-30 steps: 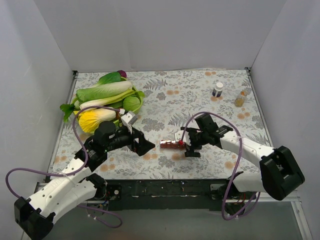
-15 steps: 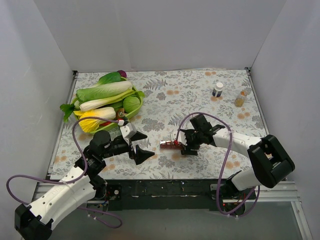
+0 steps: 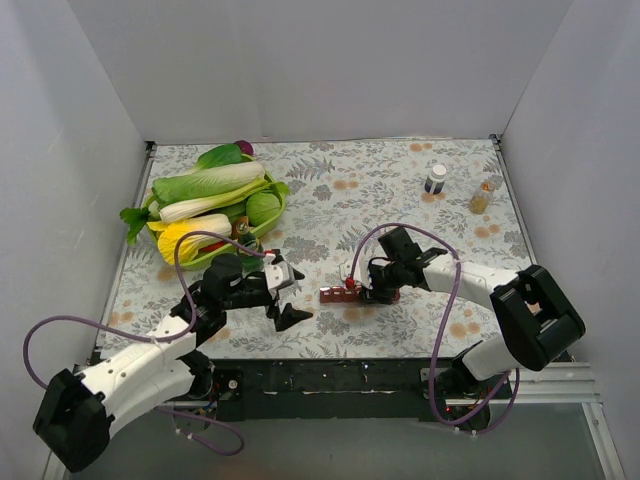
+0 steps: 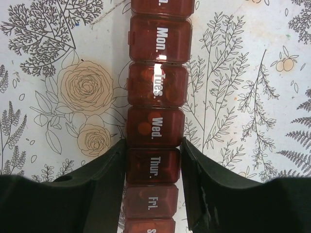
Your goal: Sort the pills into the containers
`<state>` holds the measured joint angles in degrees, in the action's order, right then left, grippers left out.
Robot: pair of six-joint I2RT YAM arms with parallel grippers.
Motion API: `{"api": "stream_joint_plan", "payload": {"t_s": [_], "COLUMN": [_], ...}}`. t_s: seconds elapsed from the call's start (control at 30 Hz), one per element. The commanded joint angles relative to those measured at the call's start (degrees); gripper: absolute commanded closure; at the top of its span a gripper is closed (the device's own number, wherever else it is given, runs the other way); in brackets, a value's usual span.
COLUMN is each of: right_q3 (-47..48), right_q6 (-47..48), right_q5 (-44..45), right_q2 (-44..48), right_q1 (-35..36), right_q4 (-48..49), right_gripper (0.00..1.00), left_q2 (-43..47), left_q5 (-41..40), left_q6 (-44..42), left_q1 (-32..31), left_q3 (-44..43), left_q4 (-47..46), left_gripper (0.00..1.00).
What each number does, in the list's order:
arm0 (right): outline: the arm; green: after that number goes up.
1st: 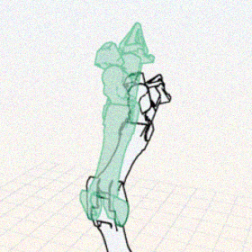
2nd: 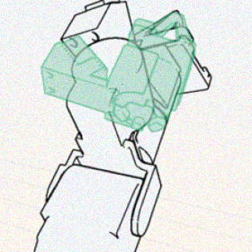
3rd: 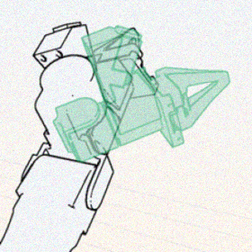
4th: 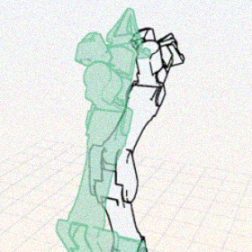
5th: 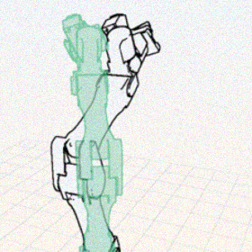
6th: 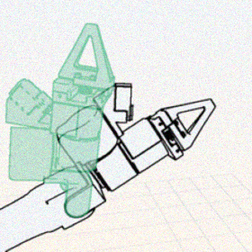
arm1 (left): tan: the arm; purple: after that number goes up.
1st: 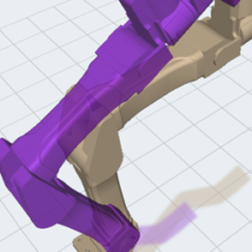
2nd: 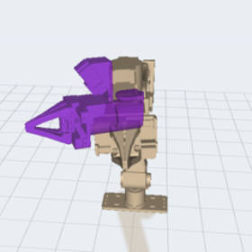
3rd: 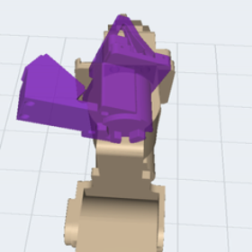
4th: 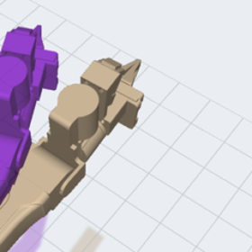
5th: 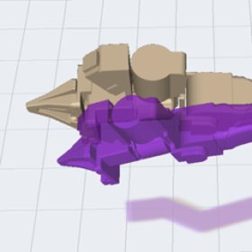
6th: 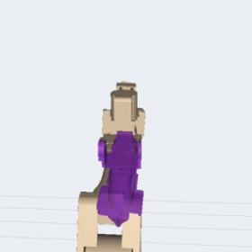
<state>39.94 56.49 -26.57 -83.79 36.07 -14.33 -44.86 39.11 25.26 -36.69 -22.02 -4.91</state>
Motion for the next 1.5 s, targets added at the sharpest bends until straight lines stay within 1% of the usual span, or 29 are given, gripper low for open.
{"api": "stream_joint_plan", "payload": {"t_s": [0.0,0.03,0.07,0.1,0.2,0.4,0.57,0.63,0.97,1.27,1.3,1.33,1.37,1.47], "right_q3": [-2.0,-2.3,-2.5,-2.9,-3.6,-3.6,-3.6,-3.6,-3.2,-2.9,-2.9,-2.9,-2.7,-2.6], "right_q6": [0.0,-0.1,0.1,0.1,0.4,0.1,0.0,-0.1,-0.2,-0.2,-0.2,-0.2,-0.2,-0.5], "right_q5": [-0.9,-1.2,-1.4,-1.6,-2.1,-4.0,-4.2,-4.2,-4.3,-5.2,-5.2,-5.4,-5.4,-5.9], "right_q2": [1.0,1.5,1.9,2.2,3.0,3.0,3.3,3.2,2.7,2.2,2.1,2.0,1.9,1.9], "right_q1": [0.2,0.3,0.3,0.2,0.3,0.3,0.3,0.3,0.3,0.3,0.4,0.3,0.3,0.2], "right_q4": [-0.3,0.0,0.0,0.3,0.6,0.5,0.5,0.6,0.4,-0.2,-0.1,-0.2,-0.3,-0.4], "right_gripper": [0.6,0.6,0.61,0.62,0.63,0.64,0.64,0.64,0.64,0.65,0.65,0.65,0.65,0.66], "left_q2": [-7.0,-8.5,-11.8,-13.2,-19.0,-28.4,-34.5,-36.3,-40.5,-44.0,-44.1,-44.3,-44.6,-45.5], "left_q5": [-0.9,-2.0,-3.2,-6.1,-9.7,-13.4,-18.2,-18.8,-20.7,-21.0,-21.0,-21.1,-21.1,-21.3], "left_q6": [-7.7,-8.7,-9.3,-9.5,-10.0,-11.1,-11.3,-11.2,-10.1,-9.3,-9.1,-9.0,-9.0,-9.1], "left_q1": [-2.5,-4.1,-4.9,-5.5,-7.3,-9.9,-12.4,-12.9,-15.0,-16.1,-16.2,-16.3,-16.3,-16.5], "left_q3": [-0.4,-0.7,-0.8,-0.9,-1.7,-4.6,-6.4,-6.5,-6.5,-6.8,-6.8,-7.0,-7.0,-7.3], "left_q4": [-2.0,-2.5,-3.1,-4.9,-9.2,-15.5,-18.7,-20.1,-24.6,-26.8,-27.2,-27.3,-27.3,-27.1], "left_gripper": [0.03,0.03,0.03,0.05,0.09,0.12,0.18,0.18,0.24,0.35,0.37,0.42,0.44,0.47]}}
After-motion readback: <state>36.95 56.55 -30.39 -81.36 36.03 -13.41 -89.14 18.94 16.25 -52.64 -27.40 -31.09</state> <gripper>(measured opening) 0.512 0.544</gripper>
